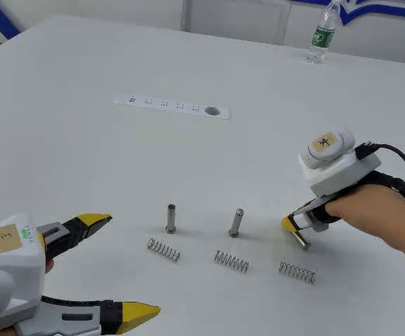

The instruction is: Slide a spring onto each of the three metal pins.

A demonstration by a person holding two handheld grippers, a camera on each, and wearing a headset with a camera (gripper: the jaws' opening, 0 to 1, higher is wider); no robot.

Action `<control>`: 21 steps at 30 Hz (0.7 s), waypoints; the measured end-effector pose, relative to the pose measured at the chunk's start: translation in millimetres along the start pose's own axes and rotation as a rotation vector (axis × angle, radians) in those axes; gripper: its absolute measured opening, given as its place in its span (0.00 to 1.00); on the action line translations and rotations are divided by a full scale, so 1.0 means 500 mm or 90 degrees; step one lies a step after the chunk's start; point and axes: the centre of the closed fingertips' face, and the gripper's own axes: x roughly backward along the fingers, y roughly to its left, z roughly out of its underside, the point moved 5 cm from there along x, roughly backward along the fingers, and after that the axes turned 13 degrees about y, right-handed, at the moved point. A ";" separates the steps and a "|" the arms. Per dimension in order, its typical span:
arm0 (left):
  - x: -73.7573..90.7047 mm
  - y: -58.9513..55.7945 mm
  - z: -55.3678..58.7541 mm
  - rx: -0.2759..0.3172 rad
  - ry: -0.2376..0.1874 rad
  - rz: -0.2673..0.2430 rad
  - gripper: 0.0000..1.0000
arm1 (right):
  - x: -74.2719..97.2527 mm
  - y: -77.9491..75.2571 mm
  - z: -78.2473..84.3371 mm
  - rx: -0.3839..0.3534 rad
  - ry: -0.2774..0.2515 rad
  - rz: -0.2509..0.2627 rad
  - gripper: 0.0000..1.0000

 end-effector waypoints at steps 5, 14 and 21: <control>0.001 -0.001 0.002 0.001 0.001 0.001 0.89 | -0.005 0.005 0.000 0.001 0.015 0.004 0.13; 0.002 -0.002 0.005 0.002 0.002 0.002 0.88 | -0.009 -0.001 -0.001 -0.015 0.032 -0.001 0.12; 0.002 -0.003 0.003 0.003 0.001 0.003 0.88 | -0.010 -0.002 -0.006 -0.020 0.052 0.000 0.10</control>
